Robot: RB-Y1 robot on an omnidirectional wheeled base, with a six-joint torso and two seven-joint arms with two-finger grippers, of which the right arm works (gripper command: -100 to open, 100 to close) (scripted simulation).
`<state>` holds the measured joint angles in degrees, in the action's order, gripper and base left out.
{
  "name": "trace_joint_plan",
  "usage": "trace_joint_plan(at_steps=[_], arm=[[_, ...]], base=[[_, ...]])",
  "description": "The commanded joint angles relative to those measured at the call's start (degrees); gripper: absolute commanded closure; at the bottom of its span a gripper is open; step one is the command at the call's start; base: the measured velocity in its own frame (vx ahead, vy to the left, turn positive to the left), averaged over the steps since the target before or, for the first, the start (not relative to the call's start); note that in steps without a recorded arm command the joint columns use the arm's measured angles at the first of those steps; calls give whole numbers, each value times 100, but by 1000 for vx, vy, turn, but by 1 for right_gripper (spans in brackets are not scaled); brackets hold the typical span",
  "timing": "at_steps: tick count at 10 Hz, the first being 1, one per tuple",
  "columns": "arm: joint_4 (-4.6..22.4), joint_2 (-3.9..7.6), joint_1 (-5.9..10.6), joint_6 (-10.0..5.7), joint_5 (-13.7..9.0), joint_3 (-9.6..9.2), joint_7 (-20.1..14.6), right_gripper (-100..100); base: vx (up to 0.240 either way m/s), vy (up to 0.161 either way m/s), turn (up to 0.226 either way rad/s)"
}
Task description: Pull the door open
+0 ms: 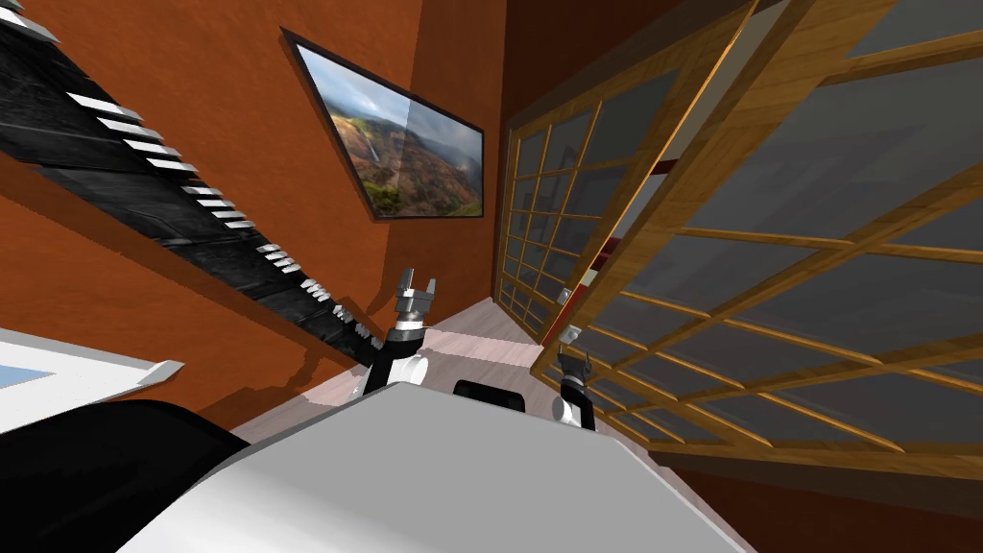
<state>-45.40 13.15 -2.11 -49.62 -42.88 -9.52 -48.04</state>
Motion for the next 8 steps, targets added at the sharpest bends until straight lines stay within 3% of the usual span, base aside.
trace_joint_plan(at_steps=[1, 8], arm=[[-29, 10, -7, -33, -122, -79, -286, -100], [-144, 32, -45, -125, -484, -313, -1185, -100]], base=[[-55, -10, 58], [-62, -17, 53]])
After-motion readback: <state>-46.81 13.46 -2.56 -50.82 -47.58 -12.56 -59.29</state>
